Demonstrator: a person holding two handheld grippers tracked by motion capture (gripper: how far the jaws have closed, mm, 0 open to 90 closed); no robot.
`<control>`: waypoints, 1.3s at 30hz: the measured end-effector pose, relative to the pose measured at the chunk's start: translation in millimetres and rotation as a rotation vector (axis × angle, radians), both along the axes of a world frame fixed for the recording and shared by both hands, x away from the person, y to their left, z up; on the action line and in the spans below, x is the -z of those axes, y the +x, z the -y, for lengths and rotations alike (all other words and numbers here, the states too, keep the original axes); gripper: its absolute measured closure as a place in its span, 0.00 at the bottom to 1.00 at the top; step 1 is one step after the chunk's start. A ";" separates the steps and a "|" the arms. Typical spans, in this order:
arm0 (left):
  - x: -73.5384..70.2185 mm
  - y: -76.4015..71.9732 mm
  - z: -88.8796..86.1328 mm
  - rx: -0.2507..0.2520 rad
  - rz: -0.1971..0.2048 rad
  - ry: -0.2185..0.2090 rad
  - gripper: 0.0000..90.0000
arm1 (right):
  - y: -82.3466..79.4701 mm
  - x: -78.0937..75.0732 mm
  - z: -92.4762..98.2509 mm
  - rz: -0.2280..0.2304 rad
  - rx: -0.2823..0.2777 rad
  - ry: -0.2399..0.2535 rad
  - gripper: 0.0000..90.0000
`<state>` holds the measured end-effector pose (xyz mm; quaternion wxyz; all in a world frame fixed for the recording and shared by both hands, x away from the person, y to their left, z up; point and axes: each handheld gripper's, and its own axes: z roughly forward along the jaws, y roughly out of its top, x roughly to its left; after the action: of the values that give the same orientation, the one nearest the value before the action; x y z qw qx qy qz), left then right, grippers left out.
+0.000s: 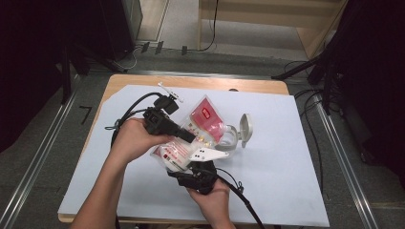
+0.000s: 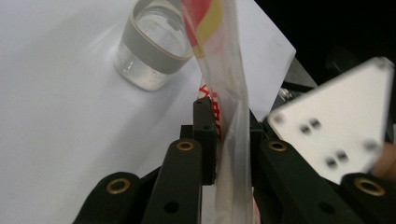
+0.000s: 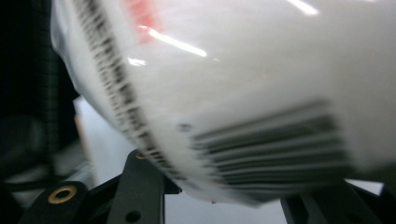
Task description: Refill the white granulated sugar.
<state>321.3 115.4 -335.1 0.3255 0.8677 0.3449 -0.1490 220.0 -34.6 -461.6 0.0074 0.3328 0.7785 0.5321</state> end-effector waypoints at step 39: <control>-5.7 -8.5 19.6 -0.118 0.127 -0.006 0.93 | 13.0 -13.9 -5.7 -0.086 -0.010 0.093 0.66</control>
<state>312.8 95.7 -329.5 0.3575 0.8527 0.3735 -0.0751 232.9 -29.0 -447.6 -0.0442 0.3515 0.7542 0.5529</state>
